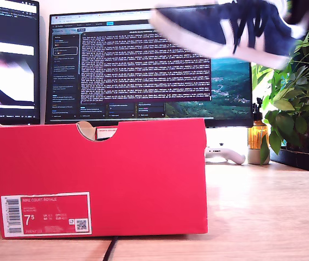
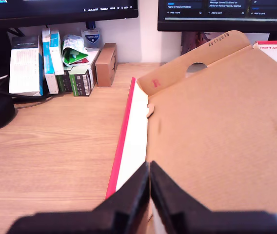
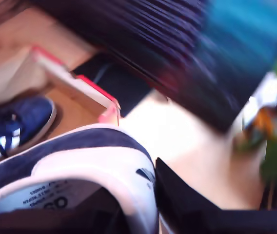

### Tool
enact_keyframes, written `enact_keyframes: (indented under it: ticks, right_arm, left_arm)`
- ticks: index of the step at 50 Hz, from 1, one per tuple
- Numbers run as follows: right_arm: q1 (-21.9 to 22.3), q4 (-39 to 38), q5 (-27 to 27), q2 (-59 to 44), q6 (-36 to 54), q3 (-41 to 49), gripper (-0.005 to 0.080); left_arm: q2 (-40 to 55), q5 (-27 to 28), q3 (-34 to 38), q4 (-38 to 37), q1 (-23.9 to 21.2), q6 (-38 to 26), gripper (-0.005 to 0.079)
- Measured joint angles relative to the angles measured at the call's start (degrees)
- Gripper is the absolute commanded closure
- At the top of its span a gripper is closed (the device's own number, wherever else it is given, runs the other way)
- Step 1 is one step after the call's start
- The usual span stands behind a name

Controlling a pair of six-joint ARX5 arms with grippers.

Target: Pack the blue shoes by picking the first shoe and placing it inside the red shoebox, left side, then picking and rotating the second shoe and placing it in the shoebox

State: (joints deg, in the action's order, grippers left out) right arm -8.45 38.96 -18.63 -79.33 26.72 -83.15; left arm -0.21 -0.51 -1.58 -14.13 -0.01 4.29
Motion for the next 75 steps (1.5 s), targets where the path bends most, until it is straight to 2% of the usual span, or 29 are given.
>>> enact_keyframes:
  ticks: [10, 19, 26, 33, 38, 51, 59, 75]
  right_arm:
    - [-3.8, -7.0, -4.9, -1.7, 12.3, 0.0, 0.0765]
    - [-8.8, -13.4, -6.3, -6.5, 16.9, 0.0, 0.0765]
    - [-10.9, -17.5, -6.3, -11.0, 17.1, 0.0, 0.0765]
    - [-11.2, -19.3, -6.3, -12.4, 16.8, 0.0, 0.0765]
    - [-11.2, -20.6, -6.2, -12.5, 12.5, -0.2, 0.0764]
    - [-11.5, -19.8, -6.0, -13.2, 6.6, -4.8, 0.0765]
    - [-13.0, -16.8, -5.9, -13.6, 6.3, -5.0, 0.0765]
    - [-16.5, -17.6, -5.6, -21.0, 5.9, -5.0, 0.0765]
  left_arm:
    - [0.0, 0.0, 0.0, 0.0, 0.0, 0.0, 0.0754]
    - [0.0, 0.0, 0.0, 0.0, 0.0, 0.0, 0.0754]
    - [0.0, 0.0, 0.0, 0.0, 0.0, 0.0, 0.0754]
    - [0.0, 0.0, 0.0, 0.0, 0.0, 0.0, 0.0754]
    - [0.0, 0.0, 0.0, 0.0, 0.0, 0.0, 0.0754]
    - [0.0, 0.0, 0.0, 0.0, 0.0, 0.0, 0.0754]
    - [0.0, 0.0, 0.0, 0.0, 0.0, 0.0, 0.0754]
    - [0.0, 0.0, 0.0, 0.0, 0.0, 0.0, 0.0754]
